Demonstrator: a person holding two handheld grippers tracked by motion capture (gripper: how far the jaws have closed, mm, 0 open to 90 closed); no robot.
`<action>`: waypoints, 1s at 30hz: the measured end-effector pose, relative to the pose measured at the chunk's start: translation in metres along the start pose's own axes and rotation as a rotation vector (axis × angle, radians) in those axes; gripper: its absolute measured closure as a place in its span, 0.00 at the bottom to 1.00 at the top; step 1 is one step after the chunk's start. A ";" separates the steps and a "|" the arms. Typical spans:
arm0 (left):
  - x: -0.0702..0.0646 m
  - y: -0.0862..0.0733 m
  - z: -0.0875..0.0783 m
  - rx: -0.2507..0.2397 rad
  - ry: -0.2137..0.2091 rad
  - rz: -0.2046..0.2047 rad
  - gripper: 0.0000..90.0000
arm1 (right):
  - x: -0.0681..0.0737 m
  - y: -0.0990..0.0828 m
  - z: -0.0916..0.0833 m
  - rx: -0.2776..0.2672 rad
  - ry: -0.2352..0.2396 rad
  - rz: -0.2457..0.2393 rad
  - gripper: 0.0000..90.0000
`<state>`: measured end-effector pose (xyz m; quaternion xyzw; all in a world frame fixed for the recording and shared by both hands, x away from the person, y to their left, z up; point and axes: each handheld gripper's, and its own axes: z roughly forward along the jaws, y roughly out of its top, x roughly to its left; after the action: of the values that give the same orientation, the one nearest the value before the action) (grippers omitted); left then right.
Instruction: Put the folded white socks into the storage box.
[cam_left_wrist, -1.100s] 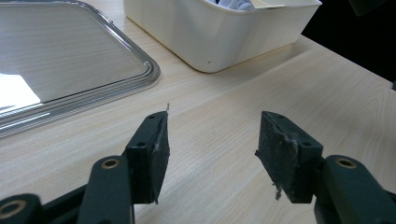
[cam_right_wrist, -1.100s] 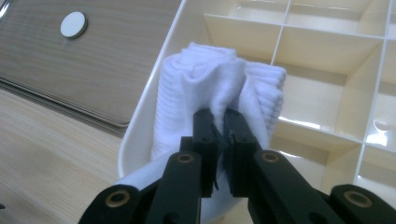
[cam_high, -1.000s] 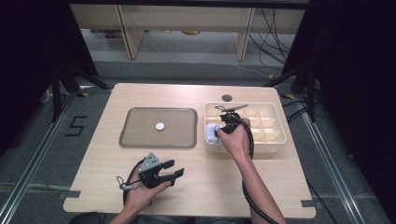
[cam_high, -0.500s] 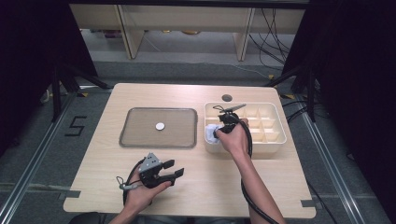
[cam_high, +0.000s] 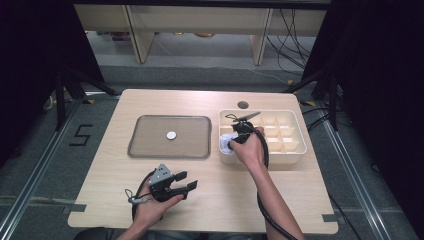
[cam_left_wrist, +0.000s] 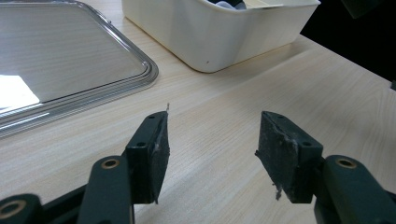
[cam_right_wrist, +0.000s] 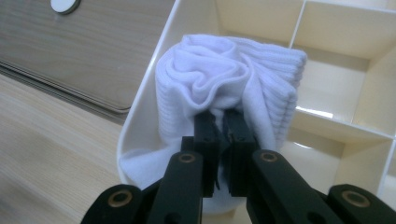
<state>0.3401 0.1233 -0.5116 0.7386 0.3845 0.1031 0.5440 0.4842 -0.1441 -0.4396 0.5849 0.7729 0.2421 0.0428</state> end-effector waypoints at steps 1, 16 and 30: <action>0.000 0.000 0.000 0.004 0.003 0.005 0.47 | 0.002 0.000 0.000 0.010 -0.008 0.024 0.95; -0.001 0.000 0.000 0.009 0.008 0.001 0.47 | 0.005 0.002 0.006 0.068 -0.033 -0.004 0.96; -0.001 -0.001 0.000 0.007 0.004 0.002 0.47 | 0.008 0.004 0.012 0.110 -0.029 -0.007 0.96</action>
<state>0.3392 0.1229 -0.5117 0.7407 0.3850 0.1038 0.5407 0.4894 -0.1323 -0.4465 0.5873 0.7863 0.1906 0.0228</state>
